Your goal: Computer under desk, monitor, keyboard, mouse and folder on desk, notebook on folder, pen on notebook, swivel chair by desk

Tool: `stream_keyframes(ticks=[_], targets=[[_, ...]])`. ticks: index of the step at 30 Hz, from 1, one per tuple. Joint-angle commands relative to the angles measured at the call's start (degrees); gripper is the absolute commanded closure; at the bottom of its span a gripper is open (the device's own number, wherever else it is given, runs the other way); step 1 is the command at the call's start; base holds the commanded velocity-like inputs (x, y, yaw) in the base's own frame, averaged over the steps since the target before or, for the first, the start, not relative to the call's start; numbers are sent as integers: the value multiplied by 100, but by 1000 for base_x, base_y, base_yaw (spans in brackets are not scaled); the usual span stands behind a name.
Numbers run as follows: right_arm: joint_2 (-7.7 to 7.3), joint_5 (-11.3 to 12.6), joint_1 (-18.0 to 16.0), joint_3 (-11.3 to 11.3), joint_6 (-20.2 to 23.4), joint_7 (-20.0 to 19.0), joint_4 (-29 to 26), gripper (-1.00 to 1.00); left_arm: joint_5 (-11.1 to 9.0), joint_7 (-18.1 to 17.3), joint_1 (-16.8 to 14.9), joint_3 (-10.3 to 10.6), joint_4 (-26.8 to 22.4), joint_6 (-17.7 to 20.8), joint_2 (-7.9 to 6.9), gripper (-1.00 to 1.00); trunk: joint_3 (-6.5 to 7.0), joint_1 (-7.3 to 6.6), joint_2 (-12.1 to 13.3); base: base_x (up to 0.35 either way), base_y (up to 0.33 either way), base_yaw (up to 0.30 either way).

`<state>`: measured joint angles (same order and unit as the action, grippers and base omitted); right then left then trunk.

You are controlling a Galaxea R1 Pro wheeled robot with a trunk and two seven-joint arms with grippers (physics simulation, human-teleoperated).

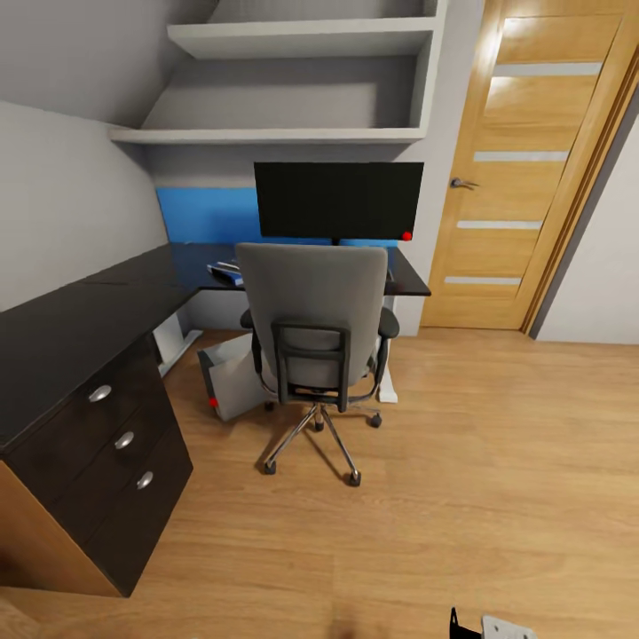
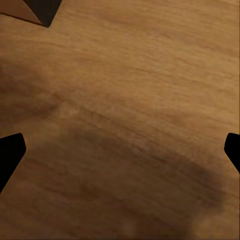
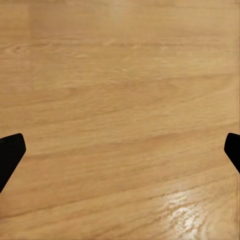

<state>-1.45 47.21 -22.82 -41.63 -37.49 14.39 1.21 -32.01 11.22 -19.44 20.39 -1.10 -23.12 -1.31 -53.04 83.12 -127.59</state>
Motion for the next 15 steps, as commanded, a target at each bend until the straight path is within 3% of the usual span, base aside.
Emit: stream_keyframes(ticks=[1, 7, 9, 11, 12, 15], targets=[[3, 0, -4, -47, -5, 37, 8, -100, -23, 30, 38, 53, -4, -34, -18, -100, 14, -24, 40, 0, 0, 0], [4, -1, -3, -47, -6, 37, 9, -100, -25, 30, 278, 53, -4, -137, -55, -100, 121, -155, 280, 0, 0, 0], [4, -1, -3, -47, -5, 37, 7, -100, -25, 30, 409, 53, -4, -346, -54, -100, 157, -199, 360, 0, 0, 0], [5, -1, -3, -47, -4, 37, 8, -100, -25, 30, 665, 53, -4, -760, -45, -100, 193, -243, 441, 0, 0, 0], [5, -1, -3, -47, -5, 37, 8, -100, -25, 30, 937, 55, -4, -1098, -34, -100, 211, -265, 481, 0, 0, 0], [5, -1, -3, -47, -4, 37, 9, -100, -25, 30, 1205, 55, -4, -1440, -29, -100, 265, -331, 601, 0, 0, 0]])
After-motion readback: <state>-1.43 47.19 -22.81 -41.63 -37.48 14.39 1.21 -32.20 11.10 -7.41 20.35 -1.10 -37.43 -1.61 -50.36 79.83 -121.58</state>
